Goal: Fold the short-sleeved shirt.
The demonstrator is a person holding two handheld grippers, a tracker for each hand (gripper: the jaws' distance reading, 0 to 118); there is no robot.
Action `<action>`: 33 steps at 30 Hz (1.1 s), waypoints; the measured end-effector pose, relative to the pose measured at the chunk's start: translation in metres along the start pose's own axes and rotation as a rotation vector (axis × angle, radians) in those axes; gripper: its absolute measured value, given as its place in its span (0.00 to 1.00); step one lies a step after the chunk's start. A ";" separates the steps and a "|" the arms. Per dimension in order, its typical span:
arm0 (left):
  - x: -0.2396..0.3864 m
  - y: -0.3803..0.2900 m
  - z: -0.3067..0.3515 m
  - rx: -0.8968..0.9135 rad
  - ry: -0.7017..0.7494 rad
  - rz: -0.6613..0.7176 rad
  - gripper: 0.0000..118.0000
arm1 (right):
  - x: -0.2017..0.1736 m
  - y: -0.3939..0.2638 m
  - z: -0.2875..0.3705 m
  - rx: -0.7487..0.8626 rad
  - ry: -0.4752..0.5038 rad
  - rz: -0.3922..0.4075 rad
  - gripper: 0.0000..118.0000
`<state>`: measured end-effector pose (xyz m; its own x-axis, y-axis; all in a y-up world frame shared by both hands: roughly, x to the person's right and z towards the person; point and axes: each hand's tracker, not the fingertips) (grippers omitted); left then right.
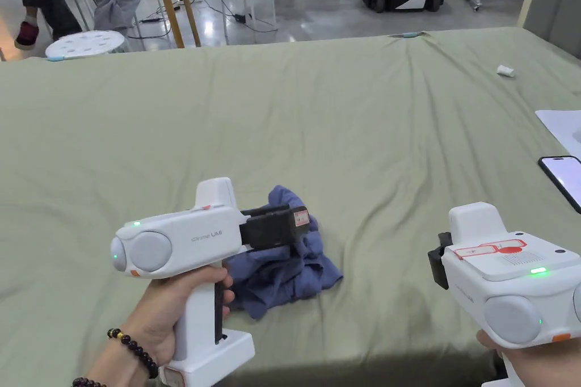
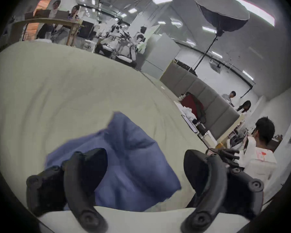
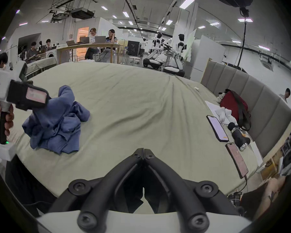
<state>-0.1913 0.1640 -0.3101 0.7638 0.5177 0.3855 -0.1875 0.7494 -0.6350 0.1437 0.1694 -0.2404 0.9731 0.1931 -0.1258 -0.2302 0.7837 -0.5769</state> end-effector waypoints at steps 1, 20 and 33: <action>-0.003 0.003 0.011 0.027 -0.012 0.025 0.79 | -0.003 0.001 -0.001 0.001 0.010 0.001 0.00; -0.018 -0.003 -0.034 -0.121 -0.062 0.075 0.00 | -0.021 0.014 0.003 0.030 0.057 0.031 0.00; -0.004 -0.019 -0.058 -0.197 -0.089 0.050 0.00 | -0.012 0.008 0.003 0.012 0.025 0.023 0.00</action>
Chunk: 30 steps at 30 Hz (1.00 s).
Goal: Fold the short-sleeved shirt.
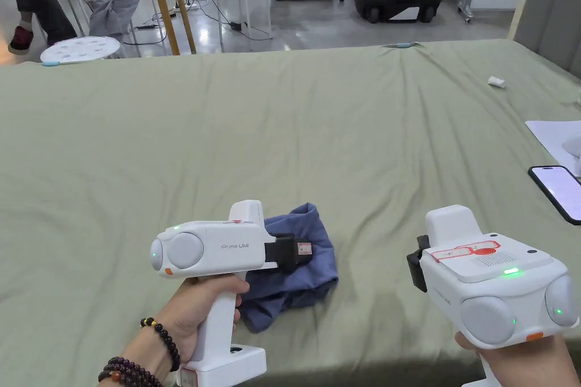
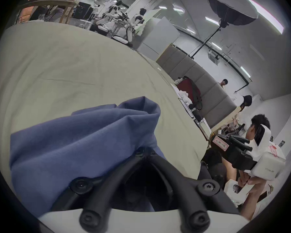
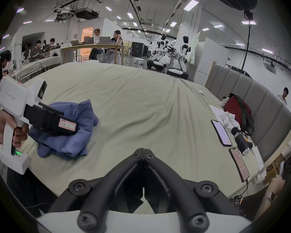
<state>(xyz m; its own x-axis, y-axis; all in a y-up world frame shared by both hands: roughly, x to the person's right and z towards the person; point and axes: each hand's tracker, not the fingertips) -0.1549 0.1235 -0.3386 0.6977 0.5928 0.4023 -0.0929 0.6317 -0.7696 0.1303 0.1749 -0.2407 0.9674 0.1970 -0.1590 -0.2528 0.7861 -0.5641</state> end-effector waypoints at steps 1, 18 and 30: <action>0.004 0.002 0.006 0.000 0.011 -0.022 0.00 | -0.002 0.000 -0.001 -0.003 0.005 0.000 0.00; -0.052 -0.021 0.134 0.195 0.165 0.112 0.00 | -0.099 0.068 -0.091 -0.099 0.554 -0.135 0.00; -0.062 -0.036 0.129 0.217 0.154 0.130 0.95 | -0.108 0.052 -0.105 -0.124 0.458 -0.083 0.00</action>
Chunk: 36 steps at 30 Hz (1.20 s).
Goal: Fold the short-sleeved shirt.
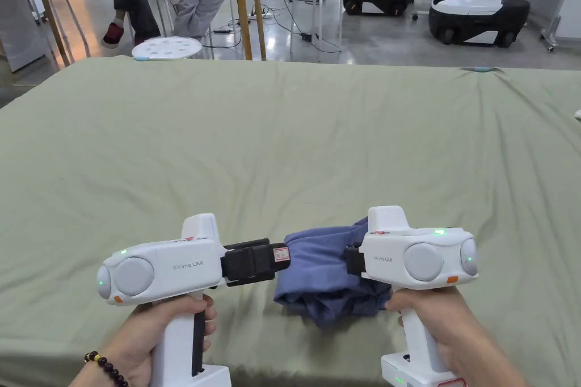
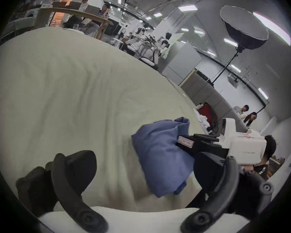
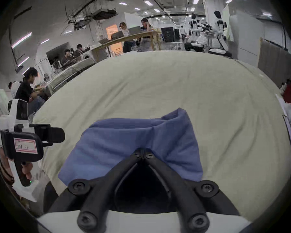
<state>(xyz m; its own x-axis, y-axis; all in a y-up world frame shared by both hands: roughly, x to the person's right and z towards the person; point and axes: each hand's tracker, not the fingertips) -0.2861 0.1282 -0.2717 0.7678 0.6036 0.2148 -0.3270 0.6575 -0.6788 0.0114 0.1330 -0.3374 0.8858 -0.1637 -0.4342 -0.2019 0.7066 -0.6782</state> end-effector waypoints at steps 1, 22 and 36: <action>-0.001 0.002 -0.006 -0.027 -0.021 0.038 0.94 | 0.001 -0.001 0.000 0.005 0.001 -0.008 0.00; 0.005 0.010 -0.059 -0.117 -0.067 0.028 0.29 | -0.018 -0.001 0.001 0.046 -0.035 0.030 0.00; -0.116 0.057 0.073 -0.013 -0.001 0.047 0.29 | -0.177 0.058 -0.042 0.277 -0.038 0.207 0.00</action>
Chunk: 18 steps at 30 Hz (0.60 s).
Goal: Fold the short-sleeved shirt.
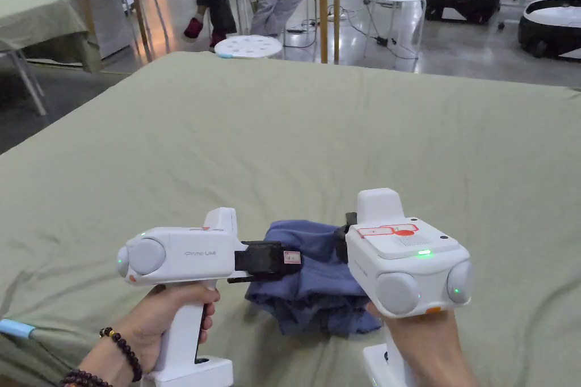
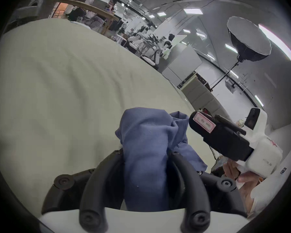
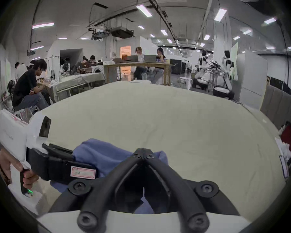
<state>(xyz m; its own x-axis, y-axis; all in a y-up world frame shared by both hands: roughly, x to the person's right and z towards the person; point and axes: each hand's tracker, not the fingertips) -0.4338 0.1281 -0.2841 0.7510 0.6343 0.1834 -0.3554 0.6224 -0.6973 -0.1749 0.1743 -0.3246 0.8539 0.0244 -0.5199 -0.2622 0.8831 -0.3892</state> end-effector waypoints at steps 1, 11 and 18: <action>-0.013 0.005 0.013 0.007 0.002 0.006 0.29 | -0.015 0.004 -0.006 0.012 0.001 0.000 0.00; -0.145 0.083 0.146 0.035 0.151 -0.110 0.29 | -0.094 0.019 -0.042 0.018 0.105 0.055 0.00; -0.217 0.095 0.193 0.021 0.158 -0.083 0.29 | -0.113 0.017 -0.064 -0.002 0.123 0.074 0.00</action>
<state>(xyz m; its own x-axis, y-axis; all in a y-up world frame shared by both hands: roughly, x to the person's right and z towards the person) -0.7382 0.1379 -0.2563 0.8558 0.5013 0.1279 -0.2987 0.6805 -0.6692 -0.3045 0.1568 -0.3217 0.7703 0.0317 -0.6369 -0.3235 0.8802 -0.3474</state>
